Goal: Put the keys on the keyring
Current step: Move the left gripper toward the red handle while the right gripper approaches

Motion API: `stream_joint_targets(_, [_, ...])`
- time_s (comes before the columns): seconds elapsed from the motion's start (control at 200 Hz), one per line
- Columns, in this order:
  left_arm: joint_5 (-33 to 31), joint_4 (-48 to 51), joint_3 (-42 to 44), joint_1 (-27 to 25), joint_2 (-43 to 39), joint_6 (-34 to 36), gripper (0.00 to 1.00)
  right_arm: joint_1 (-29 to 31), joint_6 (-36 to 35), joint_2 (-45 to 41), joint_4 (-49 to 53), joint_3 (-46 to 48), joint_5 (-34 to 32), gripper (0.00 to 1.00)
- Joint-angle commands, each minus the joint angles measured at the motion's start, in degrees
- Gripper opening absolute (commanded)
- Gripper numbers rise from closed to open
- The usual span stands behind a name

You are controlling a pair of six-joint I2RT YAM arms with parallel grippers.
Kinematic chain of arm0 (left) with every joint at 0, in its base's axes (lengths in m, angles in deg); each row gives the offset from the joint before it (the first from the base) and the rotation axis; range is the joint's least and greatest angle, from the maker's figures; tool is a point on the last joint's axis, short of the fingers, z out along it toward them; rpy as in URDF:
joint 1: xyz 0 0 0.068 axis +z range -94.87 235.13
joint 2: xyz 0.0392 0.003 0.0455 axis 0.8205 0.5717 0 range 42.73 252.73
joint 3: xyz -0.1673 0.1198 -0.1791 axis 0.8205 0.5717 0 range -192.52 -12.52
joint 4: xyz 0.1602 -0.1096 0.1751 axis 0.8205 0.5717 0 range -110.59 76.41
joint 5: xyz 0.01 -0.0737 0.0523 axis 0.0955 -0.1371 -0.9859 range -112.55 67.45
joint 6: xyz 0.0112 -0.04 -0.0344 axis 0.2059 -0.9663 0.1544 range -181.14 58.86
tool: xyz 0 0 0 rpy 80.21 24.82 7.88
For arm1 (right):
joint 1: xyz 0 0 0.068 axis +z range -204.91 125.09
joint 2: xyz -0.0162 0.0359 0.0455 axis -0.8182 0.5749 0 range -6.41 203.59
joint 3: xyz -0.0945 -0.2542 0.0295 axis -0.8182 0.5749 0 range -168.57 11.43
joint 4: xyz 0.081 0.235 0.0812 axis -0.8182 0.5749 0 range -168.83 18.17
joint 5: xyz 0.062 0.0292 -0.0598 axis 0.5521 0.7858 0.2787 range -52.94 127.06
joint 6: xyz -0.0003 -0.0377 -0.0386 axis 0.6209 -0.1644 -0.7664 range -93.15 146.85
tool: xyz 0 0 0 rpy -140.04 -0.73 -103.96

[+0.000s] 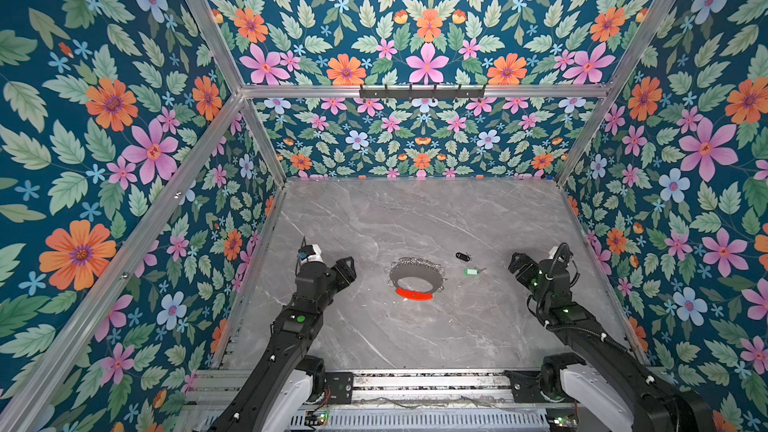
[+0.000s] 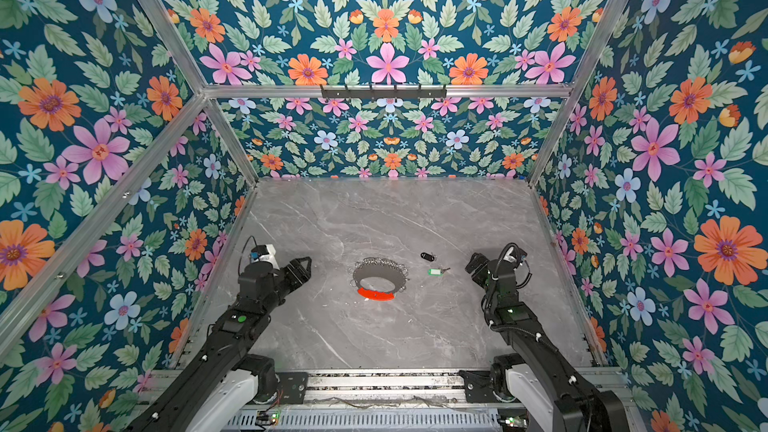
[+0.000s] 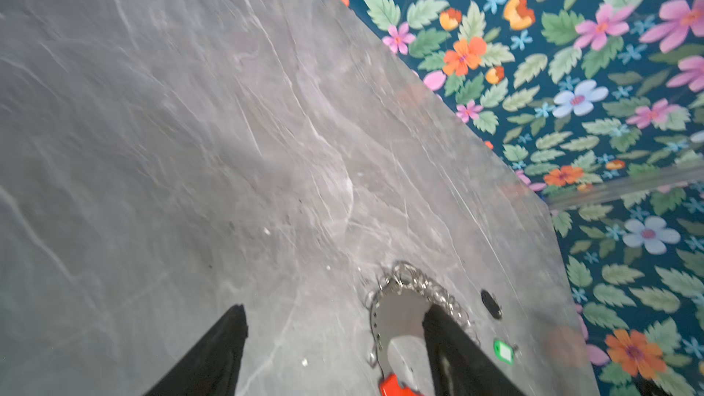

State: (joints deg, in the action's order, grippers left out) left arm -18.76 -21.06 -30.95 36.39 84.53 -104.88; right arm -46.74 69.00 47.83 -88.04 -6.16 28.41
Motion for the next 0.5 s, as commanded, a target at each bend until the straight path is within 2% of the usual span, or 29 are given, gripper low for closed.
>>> stream_joint_targets(0.0, [-4.2,-4.53,1.75,-5.85,0.32,-3.57,0.73,0.1,-1.11,4.76,-3.19,-2.16,7.68,0.99])
stream_joint_targets(0.045, [-4.91,-5.28,2.61,-8.04,1.24,-4.47,0.7,0.02,-1.66,6.73,-3.97,-2.69,9.56,0.99])
stream_joint_targets(0.145, [-5.05,-9.43,4.94,-11.82,3.81,-6.7,0.6,0.08,-3.84,8.59,-6.52,-2.85,13.79,0.82])
stream_joint_targets(0.245, [-5.52,-13.25,6.12,-15.14,7.74,-8.33,0.51,0.15,-4.79,7.86,-8.45,-2.13,14.75,0.72])
stream_joint_targets(0.495, [-8.97,-18.99,3.52,-23.55,18.63,-9.69,0.46,0.54,-5.85,8.26,-11.67,-1.38,16.23,0.67])
